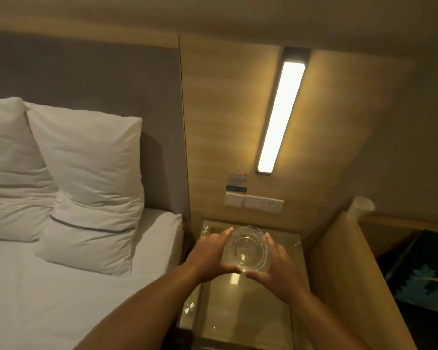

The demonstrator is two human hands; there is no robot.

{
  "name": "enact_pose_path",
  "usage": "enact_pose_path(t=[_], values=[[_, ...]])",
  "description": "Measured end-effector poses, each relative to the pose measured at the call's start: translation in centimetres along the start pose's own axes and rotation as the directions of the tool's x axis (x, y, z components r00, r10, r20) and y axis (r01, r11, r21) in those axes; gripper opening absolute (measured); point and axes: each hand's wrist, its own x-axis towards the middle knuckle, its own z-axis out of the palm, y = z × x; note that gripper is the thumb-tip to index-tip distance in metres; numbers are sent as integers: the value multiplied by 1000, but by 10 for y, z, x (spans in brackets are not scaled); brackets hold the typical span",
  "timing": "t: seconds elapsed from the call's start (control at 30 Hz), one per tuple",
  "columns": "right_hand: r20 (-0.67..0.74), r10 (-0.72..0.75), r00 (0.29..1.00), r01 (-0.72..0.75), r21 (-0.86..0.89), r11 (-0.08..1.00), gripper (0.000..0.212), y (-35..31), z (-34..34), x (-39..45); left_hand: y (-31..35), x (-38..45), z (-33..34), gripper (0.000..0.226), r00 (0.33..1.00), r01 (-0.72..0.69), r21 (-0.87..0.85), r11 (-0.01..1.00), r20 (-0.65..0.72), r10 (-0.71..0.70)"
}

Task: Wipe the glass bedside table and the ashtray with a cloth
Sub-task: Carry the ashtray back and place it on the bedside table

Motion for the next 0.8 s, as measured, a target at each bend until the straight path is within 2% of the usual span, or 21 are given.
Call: enact_pose_path(t=[0.33, 0.5, 0.63, 0.8], values=[[45, -77, 996, 73, 83, 994, 125, -18, 46, 109, -85, 62, -12, 110, 994, 104, -52, 993, -8, -105], [110, -109, 988, 100, 81, 992, 123, -4, 61, 151, -114, 89, 0, 116, 985, 169, -93, 981, -15, -171], [145, -115, 983, 110, 43, 993, 124, 12, 77, 182, -124, 110, 8, 111, 982, 173, -125, 977, -50, -180], [185, -122, 975, 122, 10, 992, 121, 31, 107, 211, -146, 128, 26, 101, 977, 208, -137, 968, -27, -214]])
